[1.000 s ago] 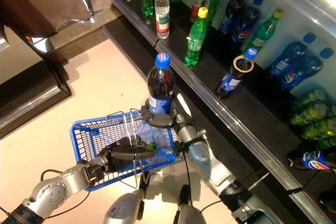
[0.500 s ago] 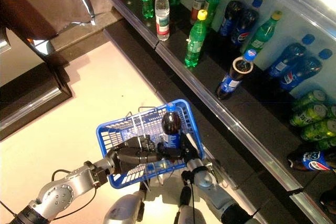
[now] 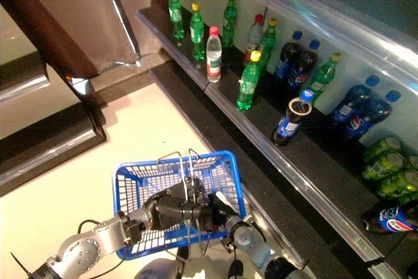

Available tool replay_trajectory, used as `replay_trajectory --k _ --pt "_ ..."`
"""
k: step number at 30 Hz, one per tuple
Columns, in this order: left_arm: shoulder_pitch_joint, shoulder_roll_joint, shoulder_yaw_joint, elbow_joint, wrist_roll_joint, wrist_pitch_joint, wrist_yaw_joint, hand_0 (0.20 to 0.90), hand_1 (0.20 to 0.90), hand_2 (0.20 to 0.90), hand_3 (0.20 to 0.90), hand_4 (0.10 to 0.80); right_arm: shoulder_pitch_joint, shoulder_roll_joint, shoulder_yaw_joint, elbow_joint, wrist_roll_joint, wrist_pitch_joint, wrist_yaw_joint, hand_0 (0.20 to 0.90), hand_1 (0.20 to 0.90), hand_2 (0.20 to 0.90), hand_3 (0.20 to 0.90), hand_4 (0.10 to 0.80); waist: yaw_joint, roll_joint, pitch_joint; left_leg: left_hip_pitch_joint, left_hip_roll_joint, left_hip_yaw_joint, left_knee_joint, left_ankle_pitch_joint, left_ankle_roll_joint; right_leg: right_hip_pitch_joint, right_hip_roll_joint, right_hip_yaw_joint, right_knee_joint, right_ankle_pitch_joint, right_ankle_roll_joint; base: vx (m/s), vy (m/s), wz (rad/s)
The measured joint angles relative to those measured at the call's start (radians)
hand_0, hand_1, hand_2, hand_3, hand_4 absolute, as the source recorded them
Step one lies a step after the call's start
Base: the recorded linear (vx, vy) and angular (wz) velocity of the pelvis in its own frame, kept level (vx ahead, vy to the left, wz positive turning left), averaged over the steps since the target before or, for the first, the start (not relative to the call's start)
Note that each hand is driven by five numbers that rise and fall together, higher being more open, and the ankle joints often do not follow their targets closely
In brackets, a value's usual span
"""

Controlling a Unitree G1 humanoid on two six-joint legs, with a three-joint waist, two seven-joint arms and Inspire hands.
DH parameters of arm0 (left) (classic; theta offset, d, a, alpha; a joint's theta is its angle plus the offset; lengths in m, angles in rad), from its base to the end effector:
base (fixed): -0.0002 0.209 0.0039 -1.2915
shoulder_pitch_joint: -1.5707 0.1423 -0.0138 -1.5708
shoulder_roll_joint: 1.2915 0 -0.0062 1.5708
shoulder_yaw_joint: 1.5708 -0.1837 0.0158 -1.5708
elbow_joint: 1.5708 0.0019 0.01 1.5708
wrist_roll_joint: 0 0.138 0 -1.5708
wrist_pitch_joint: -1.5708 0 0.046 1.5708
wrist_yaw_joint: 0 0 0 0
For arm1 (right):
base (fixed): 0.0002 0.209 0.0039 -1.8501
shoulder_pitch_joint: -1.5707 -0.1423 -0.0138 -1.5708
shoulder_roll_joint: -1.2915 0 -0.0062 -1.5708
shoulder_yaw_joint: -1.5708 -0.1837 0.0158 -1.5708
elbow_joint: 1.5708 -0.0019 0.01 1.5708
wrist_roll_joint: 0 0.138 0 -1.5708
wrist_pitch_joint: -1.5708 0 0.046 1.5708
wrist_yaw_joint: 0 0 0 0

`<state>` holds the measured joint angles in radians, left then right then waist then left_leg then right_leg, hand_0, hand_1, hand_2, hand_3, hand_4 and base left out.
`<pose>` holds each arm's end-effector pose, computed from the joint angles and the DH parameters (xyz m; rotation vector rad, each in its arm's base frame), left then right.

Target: Pick up the drink and place into the basket.

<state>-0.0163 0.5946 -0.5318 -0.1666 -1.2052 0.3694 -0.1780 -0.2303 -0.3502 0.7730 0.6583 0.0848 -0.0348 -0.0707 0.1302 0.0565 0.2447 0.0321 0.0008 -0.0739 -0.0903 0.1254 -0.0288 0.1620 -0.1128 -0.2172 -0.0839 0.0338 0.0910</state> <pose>0.1700 0.1475 0.0382 -0.6069 0.6115 -0.7587 0.1879 -0.1398 -0.0513 -0.5849 0.4980 0.5315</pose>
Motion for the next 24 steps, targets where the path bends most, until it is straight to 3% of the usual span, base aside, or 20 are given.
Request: replay_trajectory --k 5,11,14,16,24 --pt "0.015 -0.015 -0.014 0.010 0.000 0.003 -0.009 0.300 0.300 0.300 0.200 0.100 -0.035 -0.008 0.058 0.042 -0.184 0.070 0.020 0.300 0.300 0.300 0.200 0.100 0.010 0.004 -0.023 0.001 -0.010 -0.022 0.002 0.004 0.005 0.013 -0.007 -0.024 0.000 -0.005 0.006 0.020 -0.001 0.15" --pt "0.015 -0.035 -0.036 0.012 0.001 0.009 -0.009 0.300 0.300 0.300 0.200 0.100 -0.044 -0.017 0.068 0.063 -0.346 0.096 0.053 0.300 0.300 0.300 0.200 0.100 0.013 0.002 -0.028 0.001 -0.012 -0.024 0.004 0.008 0.010 0.014 -0.008 -0.026 0.000 -0.004 0.007 0.000 0.000 0.00" --pt "0.007 -0.039 -0.059 0.013 0.001 0.020 -0.009 0.300 0.300 0.300 0.200 0.100 -0.091 -0.024 0.138 0.087 -0.417 0.142 0.087 0.300 0.300 0.300 0.200 0.100 0.010 0.002 -0.030 0.001 -0.011 -0.026 0.005 0.010 0.009 0.014 -0.003 -0.026 0.000 -0.004 0.007 -0.045 -0.007 0.01" --pt "-0.023 -0.039 -0.099 0.028 0.000 0.020 -0.008 0.300 0.300 0.300 0.200 0.100 -0.153 -0.023 0.192 0.118 -0.454 0.187 0.138 0.300 0.300 0.300 0.200 0.100 0.011 0.003 -0.030 -0.002 -0.010 -0.029 0.006 0.013 0.008 0.012 0.000 -0.028 0.000 -0.004 0.006 -0.075 0.005 0.04" --pt "-0.121 -0.094 -0.156 0.105 0.000 0.021 0.024 0.300 0.300 0.300 0.200 0.100 -0.346 0.067 0.197 0.328 -0.522 0.324 0.306 0.300 0.300 0.300 0.200 0.100 0.032 0.008 -0.033 -0.038 -0.011 -0.050 0.007 0.023 0.006 -0.014 0.001 -0.049 0.000 -0.002 0.004 -0.042 0.013 0.07"
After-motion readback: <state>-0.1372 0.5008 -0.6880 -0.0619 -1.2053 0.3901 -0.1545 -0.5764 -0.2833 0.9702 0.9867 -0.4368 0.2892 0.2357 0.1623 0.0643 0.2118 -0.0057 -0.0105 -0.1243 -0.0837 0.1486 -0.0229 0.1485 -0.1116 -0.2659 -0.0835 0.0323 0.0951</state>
